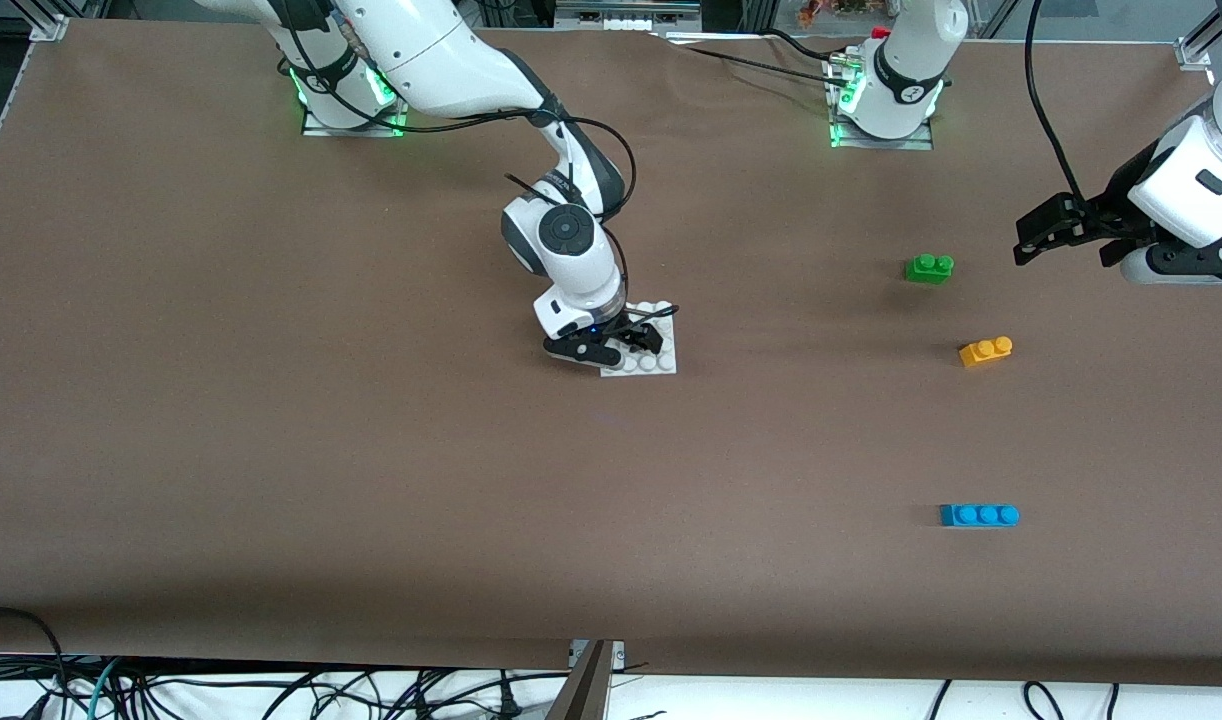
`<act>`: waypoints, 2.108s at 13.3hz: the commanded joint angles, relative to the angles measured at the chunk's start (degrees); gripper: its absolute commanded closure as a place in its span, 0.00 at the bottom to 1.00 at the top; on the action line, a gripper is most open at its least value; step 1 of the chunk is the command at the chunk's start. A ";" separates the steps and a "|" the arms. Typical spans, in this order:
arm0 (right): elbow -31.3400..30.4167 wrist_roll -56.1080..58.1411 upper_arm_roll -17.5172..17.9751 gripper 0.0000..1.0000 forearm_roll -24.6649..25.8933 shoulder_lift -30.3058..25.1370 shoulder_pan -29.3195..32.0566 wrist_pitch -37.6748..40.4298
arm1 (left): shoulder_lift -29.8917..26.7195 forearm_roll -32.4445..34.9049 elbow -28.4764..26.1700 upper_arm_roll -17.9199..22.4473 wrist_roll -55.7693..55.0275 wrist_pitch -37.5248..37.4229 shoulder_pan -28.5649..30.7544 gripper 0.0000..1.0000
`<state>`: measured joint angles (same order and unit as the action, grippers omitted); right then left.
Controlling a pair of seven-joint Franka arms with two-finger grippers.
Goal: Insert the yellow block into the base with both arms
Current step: 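Release the base plate and return the right gripper to rest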
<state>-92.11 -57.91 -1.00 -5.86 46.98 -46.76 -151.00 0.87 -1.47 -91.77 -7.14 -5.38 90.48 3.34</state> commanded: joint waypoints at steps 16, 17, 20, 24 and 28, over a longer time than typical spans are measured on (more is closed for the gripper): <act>11.45 17.88 -4.63 0.01 1.03 -17.33 14.04 38.93 | 0.45 -0.55 1.25 0.37 0.46 -0.74 -0.27 0.00; 8.73 21.58 -4.45 0.01 1.03 -20.93 16.24 40.24 | 0.54 -0.55 1.16 0.46 0.46 -0.74 -0.27 0.00; 1.95 34.92 -2.45 0.01 1.11 -31.40 25.63 47.44 | 1.68 -0.55 0.89 0.55 0.98 -0.74 0.17 0.00; -0.70 45.14 8.20 0.01 2.60 -42.22 45.33 57.81 | 5.71 -0.37 0.37 0.72 1.07 -1.00 5.25 0.00; -1.41 50.60 7.94 0.01 6.38 -48.03 46.85 62.48 | 12.40 4.95 -0.33 0.81 0.72 0.30 13.08 0.00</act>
<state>-91.08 -9.78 5.44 -1.18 1.90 -1.03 -89.91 10.84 -0.44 -92.81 -5.78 -5.23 90.15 13.90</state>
